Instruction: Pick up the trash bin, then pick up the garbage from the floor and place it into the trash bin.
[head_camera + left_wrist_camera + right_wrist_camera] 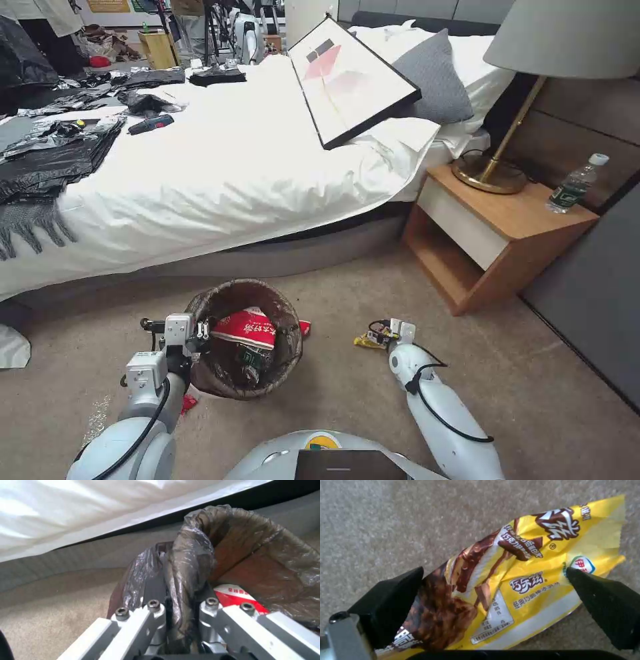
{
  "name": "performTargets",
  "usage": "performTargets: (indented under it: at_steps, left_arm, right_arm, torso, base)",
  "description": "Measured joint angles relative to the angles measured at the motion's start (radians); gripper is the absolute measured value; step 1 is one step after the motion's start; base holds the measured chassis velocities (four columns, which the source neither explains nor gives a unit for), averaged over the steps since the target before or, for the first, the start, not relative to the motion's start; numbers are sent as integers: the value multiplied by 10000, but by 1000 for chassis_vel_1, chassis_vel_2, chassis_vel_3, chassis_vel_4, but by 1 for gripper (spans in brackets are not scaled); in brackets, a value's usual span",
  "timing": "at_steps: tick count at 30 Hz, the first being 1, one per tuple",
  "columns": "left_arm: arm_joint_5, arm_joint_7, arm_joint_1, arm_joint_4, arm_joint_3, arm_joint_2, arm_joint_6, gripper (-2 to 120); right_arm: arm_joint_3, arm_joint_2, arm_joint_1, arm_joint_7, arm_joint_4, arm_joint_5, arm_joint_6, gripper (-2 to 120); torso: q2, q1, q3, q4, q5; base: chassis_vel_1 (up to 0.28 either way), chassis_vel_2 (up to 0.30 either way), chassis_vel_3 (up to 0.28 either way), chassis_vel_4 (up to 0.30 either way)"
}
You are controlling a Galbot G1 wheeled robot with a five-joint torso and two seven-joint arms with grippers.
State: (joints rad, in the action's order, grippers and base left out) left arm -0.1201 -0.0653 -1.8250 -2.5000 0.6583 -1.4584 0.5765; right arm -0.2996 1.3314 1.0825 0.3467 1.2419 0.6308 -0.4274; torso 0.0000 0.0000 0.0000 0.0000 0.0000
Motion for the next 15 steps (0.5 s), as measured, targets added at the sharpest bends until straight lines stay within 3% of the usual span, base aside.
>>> performTargets:
  at_steps: [11, 15]
  left_arm:
    - [0, 14, 32, 0, 0, 51, -61, 7]
    - [-7, 16, 68, 0, 0, 71, -93, 7]
  right_arm:
    - [-99, 29, 1, -204, -229, -113, 77, 98]
    - [-133, 27, 62, -200, -122, -174, 115, 86]
  torso:
    - [0, 0, 0, 0, -2]
    - [0, 0, 0, -5, -5]
  base:
    - [0, 0, 0, 0]
    - [0, 0, 0, 0]
